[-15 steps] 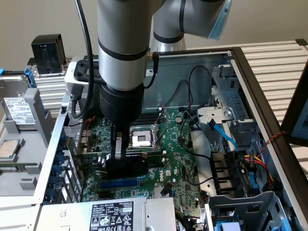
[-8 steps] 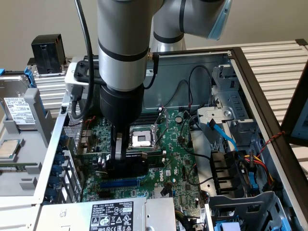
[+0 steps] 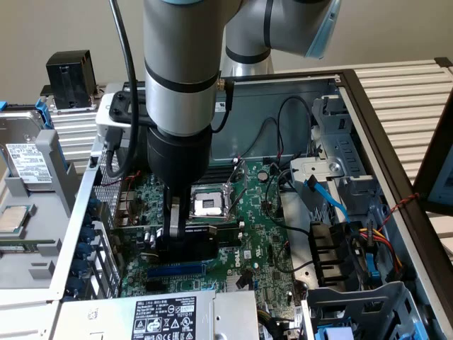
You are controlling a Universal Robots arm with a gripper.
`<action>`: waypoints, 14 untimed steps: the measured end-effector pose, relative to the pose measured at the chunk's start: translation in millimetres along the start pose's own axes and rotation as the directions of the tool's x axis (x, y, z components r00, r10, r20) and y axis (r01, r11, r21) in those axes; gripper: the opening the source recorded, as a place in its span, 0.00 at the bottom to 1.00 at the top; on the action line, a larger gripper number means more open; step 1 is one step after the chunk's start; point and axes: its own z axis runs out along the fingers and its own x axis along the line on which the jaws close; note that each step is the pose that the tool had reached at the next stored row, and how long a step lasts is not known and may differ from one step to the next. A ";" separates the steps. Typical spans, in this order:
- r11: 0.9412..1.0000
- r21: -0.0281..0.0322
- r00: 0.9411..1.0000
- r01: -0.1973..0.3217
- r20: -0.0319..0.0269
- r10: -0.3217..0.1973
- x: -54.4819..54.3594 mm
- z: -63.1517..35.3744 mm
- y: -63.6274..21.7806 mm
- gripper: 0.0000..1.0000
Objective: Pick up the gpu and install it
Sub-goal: 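Insert the gpu into the slot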
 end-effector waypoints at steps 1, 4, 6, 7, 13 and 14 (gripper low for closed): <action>1.000 0.000 1.000 0.000 0.000 0.000 0.0 0.5 -0.1 0.27; 1.000 0.000 1.000 0.000 0.000 0.000 0.1 1.7 -0.2 0.27; 1.000 0.000 1.000 0.000 0.000 0.000 0.1 1.9 -0.3 0.27; 1.000 0.000 1.000 0.000 0.000 0.000 0.3 2.1 -0.4 0.27; 1.000 0.000 1.000 -0.002 0.000 0.002 0.6 2.3 -0.4 0.27; 1.000 0.000 1.000 -0.003 0.000 0.003 0.6 2.4 -0.4 0.27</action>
